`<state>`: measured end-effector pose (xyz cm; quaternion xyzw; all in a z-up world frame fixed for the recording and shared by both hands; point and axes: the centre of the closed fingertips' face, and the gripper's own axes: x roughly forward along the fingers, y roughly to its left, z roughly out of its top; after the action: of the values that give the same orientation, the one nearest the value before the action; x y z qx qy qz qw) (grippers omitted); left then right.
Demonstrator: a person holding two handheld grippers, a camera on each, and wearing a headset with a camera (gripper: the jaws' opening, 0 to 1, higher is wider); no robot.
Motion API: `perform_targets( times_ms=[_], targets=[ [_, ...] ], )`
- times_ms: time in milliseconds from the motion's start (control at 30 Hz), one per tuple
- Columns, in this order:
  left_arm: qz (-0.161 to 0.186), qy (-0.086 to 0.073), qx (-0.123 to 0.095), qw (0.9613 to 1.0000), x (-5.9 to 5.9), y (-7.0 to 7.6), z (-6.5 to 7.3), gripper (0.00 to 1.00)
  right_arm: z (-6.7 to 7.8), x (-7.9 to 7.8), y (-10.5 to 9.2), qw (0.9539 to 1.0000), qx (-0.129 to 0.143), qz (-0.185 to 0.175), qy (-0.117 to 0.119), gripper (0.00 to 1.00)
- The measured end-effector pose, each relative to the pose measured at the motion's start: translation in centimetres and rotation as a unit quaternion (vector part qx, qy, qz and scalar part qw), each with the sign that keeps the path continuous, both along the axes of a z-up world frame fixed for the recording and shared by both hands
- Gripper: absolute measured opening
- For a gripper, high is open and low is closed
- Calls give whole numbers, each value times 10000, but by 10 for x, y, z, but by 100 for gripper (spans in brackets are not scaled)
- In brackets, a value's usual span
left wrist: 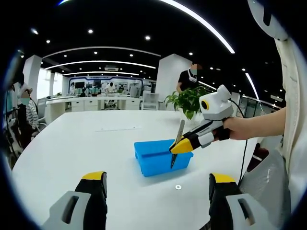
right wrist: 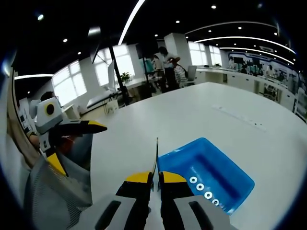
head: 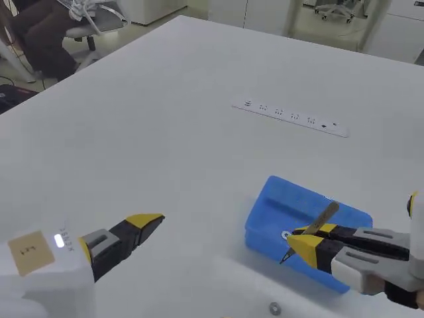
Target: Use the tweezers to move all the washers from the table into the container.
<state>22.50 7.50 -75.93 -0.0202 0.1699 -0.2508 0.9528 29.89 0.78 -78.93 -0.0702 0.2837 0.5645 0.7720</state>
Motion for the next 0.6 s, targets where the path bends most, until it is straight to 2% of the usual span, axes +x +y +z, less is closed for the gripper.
perform_targets(
  times_ms=[600],
  targets=[
    [-2,1,0,10000,1,0,0,90,-36,-22,-7,9983,-213,65,539,4]
  ],
)
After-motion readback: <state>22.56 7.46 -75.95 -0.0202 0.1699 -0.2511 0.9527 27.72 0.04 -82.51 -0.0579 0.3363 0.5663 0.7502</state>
